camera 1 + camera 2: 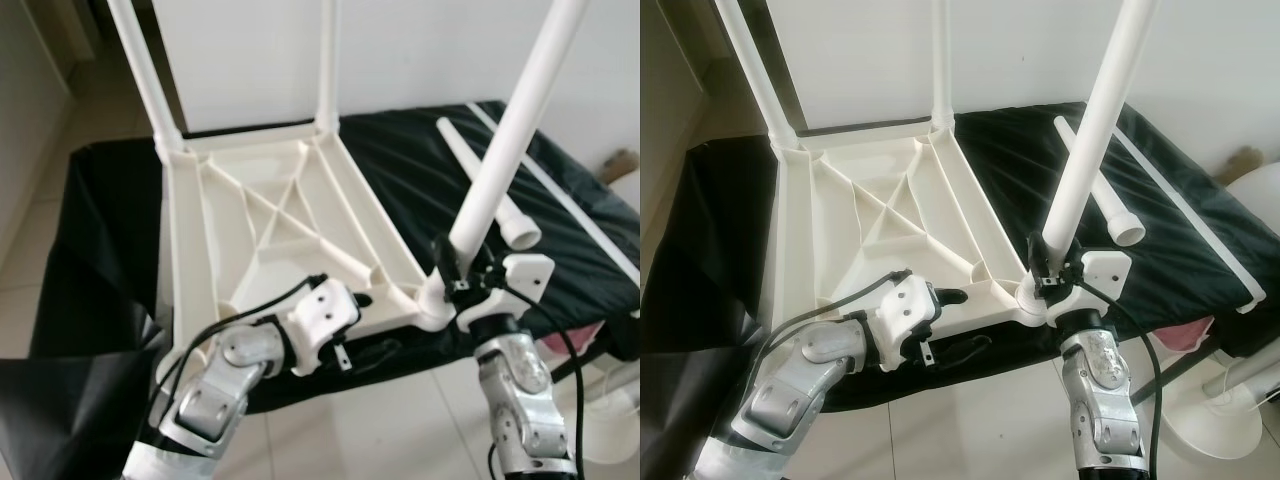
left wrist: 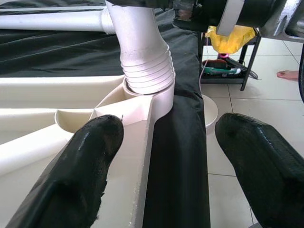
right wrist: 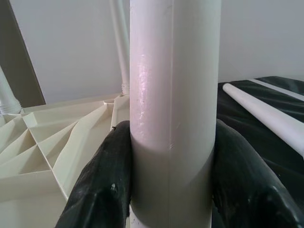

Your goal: Building children table

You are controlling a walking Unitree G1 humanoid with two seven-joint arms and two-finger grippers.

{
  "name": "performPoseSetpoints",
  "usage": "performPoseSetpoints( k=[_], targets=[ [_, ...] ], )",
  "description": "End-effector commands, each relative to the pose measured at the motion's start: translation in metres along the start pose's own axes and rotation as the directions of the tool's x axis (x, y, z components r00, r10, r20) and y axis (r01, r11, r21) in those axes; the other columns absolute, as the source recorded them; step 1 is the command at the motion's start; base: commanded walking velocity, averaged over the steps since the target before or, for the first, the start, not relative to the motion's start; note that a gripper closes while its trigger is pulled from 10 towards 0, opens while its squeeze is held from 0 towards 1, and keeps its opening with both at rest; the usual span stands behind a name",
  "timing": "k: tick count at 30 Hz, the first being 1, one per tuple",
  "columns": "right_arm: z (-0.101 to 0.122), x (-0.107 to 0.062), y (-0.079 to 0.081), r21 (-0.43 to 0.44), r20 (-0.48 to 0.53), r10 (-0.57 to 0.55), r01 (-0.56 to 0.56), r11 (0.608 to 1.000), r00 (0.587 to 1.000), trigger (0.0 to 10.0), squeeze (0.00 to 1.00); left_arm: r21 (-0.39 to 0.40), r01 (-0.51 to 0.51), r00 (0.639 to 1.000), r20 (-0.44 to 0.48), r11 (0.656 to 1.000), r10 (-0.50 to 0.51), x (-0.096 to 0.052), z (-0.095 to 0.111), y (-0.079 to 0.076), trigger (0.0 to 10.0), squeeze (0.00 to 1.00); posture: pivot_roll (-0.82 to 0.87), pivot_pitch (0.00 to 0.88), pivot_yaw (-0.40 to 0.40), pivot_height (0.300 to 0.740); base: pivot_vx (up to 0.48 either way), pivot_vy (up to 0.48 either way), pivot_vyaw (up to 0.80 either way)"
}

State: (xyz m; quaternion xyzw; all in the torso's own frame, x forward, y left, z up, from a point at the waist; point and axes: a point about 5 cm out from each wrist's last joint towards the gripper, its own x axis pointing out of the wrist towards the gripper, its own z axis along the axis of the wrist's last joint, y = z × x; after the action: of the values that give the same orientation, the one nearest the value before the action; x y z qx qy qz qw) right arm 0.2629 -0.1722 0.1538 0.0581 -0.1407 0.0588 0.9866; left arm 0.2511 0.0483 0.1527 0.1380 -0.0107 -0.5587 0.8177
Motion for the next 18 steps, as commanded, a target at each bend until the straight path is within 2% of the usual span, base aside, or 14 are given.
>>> performPoseSetpoints(
  k=[1,12,18],
  targets=[
    [-0.026,-0.012,-0.005,0.014,-0.138,-0.023,0.025,1.0,0.99,10.0,0.0,0.007,-0.013,1.0,0.007,1.0,0.013,0.001,0.003,0.0,10.0,0.0,-0.03,0.07,-0.018,0.74,0.0,0.0,0.0],
    [-0.028,-0.013,-0.013,0.037,-0.146,-0.07,0.076,0.996,0.987,10.0,0.0,0.006,-0.007,1.0,0.011,1.0,0.007,0.002,0.004,-0.001,10.0,0.0,-0.04,0.062,-0.009,0.74,0.0,0.0,0.0],
    [-0.031,-0.013,-0.02,0.101,-0.148,-0.113,0.129,0.986,0.982,10.0,0.0,0.004,0.004,1.0,0.01,1.0,-0.004,0.003,0.003,-0.003,10.0,0.0,-0.04,0.058,-0.006,0.74,0.0,0.0,0.0]
  ],
)
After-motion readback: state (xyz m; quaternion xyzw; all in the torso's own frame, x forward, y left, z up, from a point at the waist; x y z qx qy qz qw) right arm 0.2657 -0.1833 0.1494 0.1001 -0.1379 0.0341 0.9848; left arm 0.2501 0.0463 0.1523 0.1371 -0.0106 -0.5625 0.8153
